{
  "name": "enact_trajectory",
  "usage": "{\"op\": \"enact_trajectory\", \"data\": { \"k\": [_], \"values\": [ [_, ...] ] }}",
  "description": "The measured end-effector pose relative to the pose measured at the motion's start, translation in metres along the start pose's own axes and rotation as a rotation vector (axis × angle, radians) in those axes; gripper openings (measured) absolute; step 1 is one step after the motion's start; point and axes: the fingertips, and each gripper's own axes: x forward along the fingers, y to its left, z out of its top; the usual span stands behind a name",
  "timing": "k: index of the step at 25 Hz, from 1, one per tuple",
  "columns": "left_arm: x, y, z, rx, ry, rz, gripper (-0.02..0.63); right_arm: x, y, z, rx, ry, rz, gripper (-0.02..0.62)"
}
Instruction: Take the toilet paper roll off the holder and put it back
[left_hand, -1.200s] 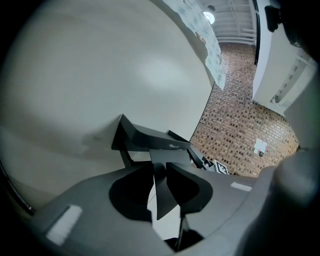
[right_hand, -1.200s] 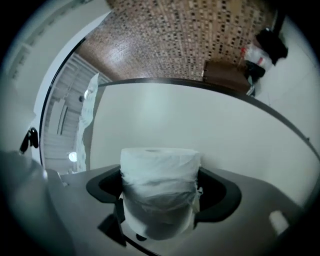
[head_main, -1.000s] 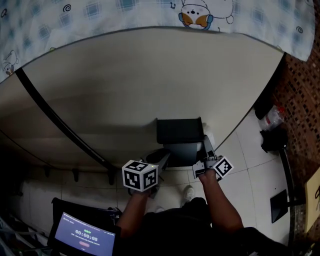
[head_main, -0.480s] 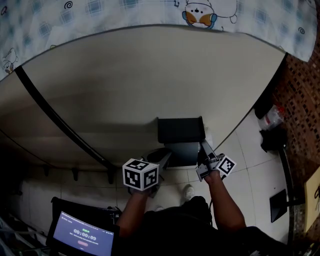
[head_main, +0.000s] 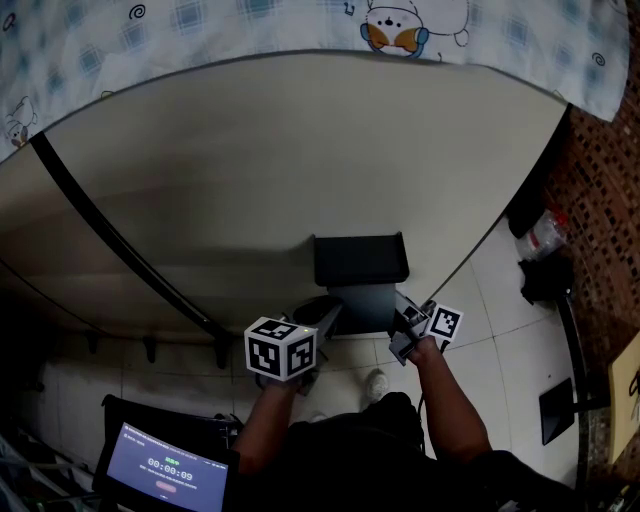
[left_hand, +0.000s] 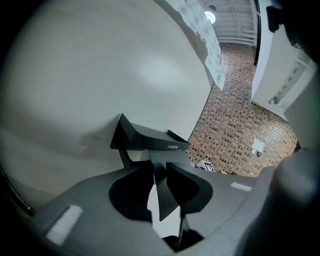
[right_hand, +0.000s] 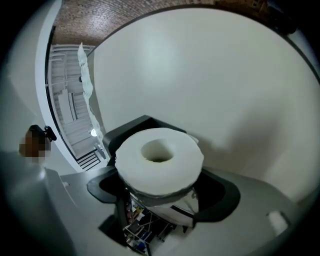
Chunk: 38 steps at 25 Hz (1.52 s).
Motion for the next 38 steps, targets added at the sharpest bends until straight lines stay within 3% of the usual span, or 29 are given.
{"op": "enact_trajectory", "data": {
  "k": [21, 29, 38],
  "values": [
    [0.001, 0.000, 0.002, -0.011, 0.000, 0.033, 0.101, 0.038, 0.008, -0.049, 0.042, 0.266, 0.092, 0.413],
    [0.001, -0.001, 0.000, -0.007, -0.003, 0.039, 0.103, 0.034, 0.007, -0.052, 0.077, 0.244, 0.105, 0.413],
    [0.006, 0.010, -0.006, 0.061, -0.017, 0.103, 0.110, -0.001, -0.020, -0.028, -0.026, 0.167, -0.016, 0.448]
  ]
}}
